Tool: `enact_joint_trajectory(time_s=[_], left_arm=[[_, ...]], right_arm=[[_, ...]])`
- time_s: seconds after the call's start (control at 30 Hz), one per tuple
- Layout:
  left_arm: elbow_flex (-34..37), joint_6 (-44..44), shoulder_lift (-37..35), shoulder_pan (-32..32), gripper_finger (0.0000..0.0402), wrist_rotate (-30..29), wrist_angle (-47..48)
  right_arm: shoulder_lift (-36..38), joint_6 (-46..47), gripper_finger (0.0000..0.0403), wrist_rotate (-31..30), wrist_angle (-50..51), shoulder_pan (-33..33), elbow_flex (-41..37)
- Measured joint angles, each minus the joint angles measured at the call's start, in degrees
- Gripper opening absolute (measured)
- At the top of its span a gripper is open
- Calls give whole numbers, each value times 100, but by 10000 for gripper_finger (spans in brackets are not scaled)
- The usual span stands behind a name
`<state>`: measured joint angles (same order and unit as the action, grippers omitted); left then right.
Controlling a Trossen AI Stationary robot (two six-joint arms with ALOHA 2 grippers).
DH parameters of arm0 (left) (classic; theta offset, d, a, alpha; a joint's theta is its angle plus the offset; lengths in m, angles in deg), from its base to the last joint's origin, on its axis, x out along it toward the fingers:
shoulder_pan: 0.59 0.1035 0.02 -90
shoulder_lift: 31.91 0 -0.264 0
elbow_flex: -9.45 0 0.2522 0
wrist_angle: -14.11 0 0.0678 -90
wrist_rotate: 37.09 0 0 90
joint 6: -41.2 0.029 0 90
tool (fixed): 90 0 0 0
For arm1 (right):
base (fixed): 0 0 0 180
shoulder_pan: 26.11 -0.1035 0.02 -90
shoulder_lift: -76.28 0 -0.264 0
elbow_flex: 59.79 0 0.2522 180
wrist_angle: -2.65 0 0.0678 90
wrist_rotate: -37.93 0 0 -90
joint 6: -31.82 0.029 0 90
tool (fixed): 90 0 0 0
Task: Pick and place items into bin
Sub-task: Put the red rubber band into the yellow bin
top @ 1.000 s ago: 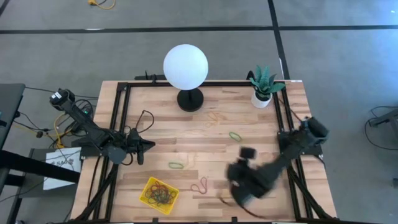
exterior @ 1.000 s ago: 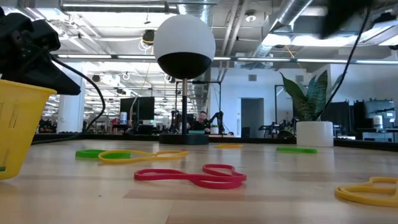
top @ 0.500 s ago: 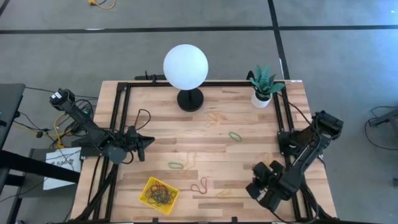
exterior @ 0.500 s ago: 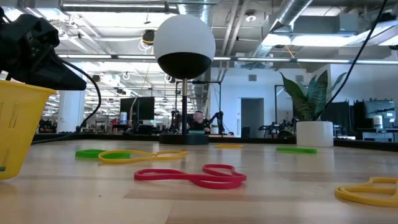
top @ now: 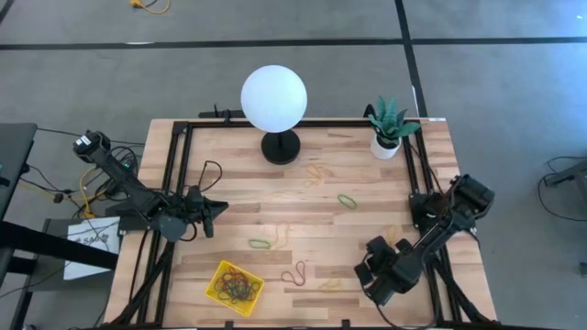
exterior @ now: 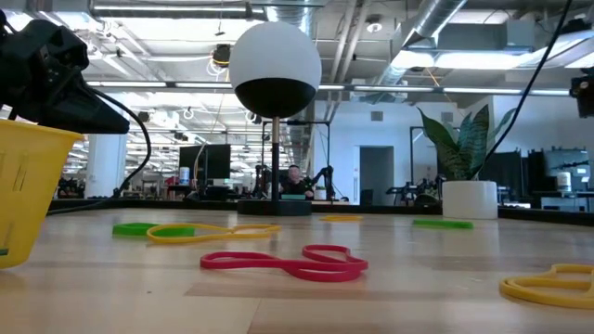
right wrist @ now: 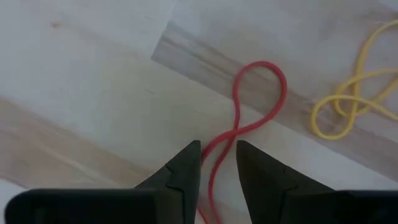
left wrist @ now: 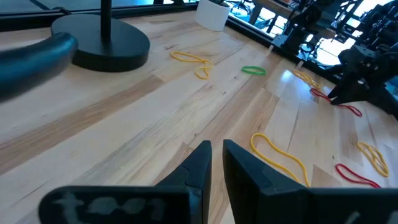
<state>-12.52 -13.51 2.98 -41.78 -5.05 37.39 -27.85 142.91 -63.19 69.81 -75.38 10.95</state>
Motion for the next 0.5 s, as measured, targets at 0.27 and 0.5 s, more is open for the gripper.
enact_joint_trajectory(time_s=[0.27, 0.5], left_arm=[[0, 30, 0, 0, 28, -4, 35], [0, 229, 0, -1, 28, -42, 128]], right_arm=[[-157, 4, 79, -232, -136, 15, -7], [-177, -11, 8, -689, -213, 2, 37]])
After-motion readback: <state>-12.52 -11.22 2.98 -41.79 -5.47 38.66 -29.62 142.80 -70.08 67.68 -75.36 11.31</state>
